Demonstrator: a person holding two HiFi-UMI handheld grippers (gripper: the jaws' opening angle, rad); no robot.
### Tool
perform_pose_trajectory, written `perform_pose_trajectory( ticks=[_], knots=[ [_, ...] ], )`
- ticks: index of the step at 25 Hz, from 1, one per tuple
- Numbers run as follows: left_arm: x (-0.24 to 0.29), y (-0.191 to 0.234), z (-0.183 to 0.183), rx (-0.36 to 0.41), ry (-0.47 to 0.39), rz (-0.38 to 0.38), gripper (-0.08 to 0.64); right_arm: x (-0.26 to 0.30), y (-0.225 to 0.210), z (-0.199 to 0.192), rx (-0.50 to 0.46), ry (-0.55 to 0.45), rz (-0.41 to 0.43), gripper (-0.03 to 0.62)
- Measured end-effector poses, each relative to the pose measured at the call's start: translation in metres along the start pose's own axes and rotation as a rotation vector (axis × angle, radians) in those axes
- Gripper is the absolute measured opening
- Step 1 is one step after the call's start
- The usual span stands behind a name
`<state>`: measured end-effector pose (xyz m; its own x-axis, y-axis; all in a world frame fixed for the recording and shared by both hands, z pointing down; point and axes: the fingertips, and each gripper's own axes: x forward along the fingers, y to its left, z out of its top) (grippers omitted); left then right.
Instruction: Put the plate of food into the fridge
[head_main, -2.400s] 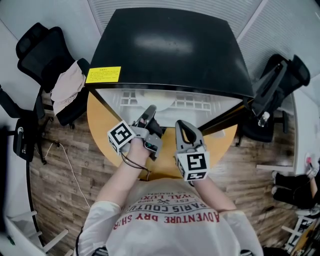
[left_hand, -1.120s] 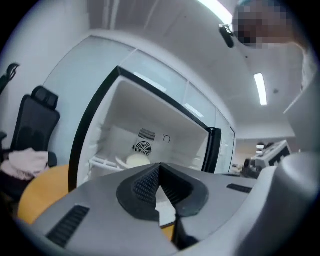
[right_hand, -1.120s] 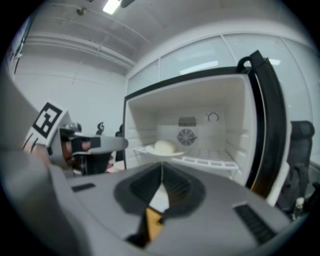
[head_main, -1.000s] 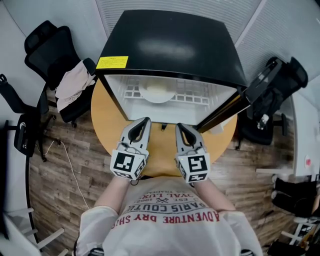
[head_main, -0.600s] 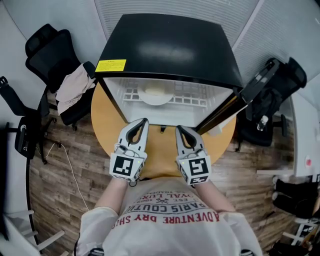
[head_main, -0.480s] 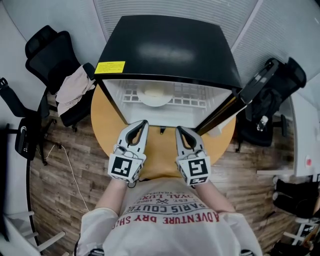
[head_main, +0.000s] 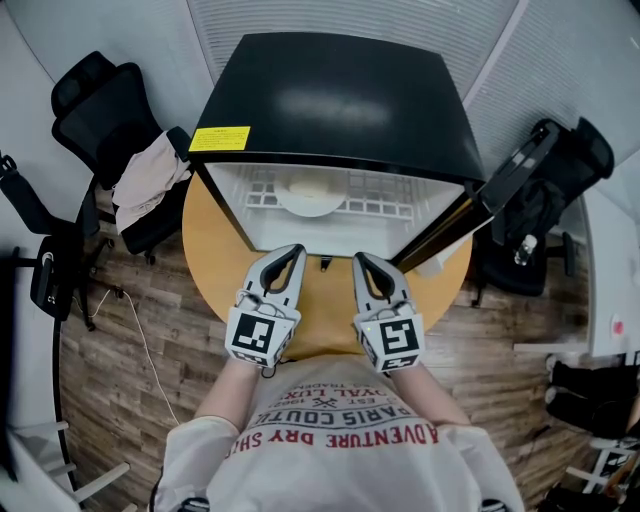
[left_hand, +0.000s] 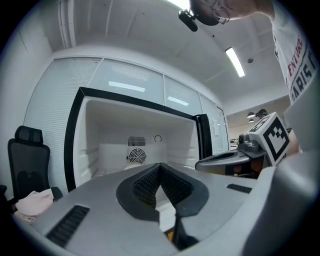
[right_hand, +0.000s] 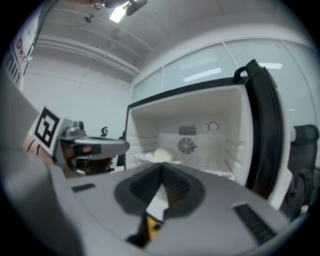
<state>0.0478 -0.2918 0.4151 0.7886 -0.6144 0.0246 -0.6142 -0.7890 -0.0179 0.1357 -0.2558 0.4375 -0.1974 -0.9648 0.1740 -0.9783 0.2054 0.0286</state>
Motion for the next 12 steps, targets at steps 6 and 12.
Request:
perform_pose_trajectory(
  ticks=[6,12],
  knots=[
    [0.0036,-0.0001,-0.0044,-0.005,0.029,0.006,0.026,0.0012,-0.0001,-0.0014,-0.006,-0.012,0.013,0.029],
    [0.0074,-0.0006,-0.0065,0.001,0.036,0.009,0.026,0.0025,-0.0035,-0.0015,-0.010,-0.011,0.007,0.029]
  ],
)
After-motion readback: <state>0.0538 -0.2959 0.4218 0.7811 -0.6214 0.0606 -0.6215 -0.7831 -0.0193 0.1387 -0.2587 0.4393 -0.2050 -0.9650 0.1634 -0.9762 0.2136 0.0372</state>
